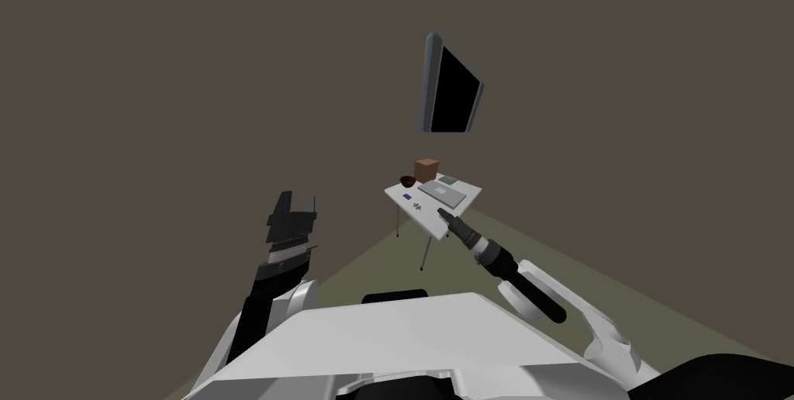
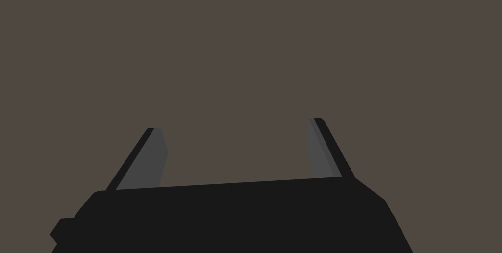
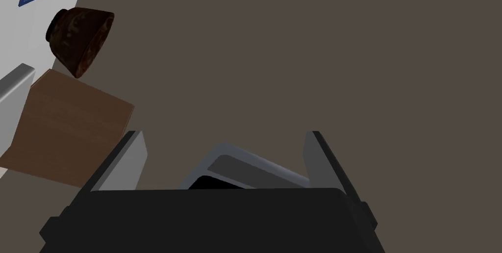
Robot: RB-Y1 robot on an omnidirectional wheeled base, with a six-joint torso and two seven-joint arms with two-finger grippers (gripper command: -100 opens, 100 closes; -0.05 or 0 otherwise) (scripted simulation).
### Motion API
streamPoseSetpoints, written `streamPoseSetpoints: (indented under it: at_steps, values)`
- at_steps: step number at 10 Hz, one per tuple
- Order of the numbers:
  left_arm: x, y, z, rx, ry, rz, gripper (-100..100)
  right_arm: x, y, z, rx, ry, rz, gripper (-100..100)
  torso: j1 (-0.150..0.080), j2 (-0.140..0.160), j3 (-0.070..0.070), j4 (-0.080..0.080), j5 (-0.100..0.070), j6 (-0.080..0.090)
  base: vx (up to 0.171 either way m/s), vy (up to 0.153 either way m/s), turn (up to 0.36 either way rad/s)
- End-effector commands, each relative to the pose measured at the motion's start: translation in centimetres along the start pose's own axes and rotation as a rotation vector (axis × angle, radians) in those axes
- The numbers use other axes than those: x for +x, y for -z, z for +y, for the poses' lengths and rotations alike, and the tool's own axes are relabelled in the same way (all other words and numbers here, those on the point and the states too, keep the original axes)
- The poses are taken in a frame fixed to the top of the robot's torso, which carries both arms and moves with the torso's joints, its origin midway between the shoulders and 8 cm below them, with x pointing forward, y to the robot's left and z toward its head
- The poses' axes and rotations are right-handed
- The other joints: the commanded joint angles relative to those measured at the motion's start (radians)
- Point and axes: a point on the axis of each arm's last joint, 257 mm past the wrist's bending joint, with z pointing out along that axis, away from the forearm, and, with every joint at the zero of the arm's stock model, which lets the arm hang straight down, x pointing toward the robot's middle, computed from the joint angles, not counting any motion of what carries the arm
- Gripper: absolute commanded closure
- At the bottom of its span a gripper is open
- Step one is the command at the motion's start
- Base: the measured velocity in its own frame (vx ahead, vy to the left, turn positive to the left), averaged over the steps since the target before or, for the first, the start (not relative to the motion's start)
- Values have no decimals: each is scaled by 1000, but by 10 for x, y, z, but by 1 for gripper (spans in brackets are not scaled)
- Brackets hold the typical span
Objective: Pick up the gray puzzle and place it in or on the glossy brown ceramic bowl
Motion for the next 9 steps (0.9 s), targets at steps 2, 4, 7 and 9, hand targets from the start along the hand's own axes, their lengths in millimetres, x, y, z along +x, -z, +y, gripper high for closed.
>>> streamPoseSetpoints:
  at_steps: [2,4,7,9]
  values:
    - [0,0,0,0,0,0,0,9,11,-27,80,22,67,-100,0,0,0,0,0,1,5,13,98]
    - [0,0,0,0,0,0,0,14,21,-45,135,45,120,-100,0,0,0,0,0,1,13,16,98]
    - [0,0,0,0,0,0,0,17,34,-64,197,90,198,-100,1,-1,-1,0,0,0,20,19,88]
    - [0,0,0,0,0,0,0,19,46,-81,253,115,248,-100,1,-2,-1,0,0,0,32,23,94]
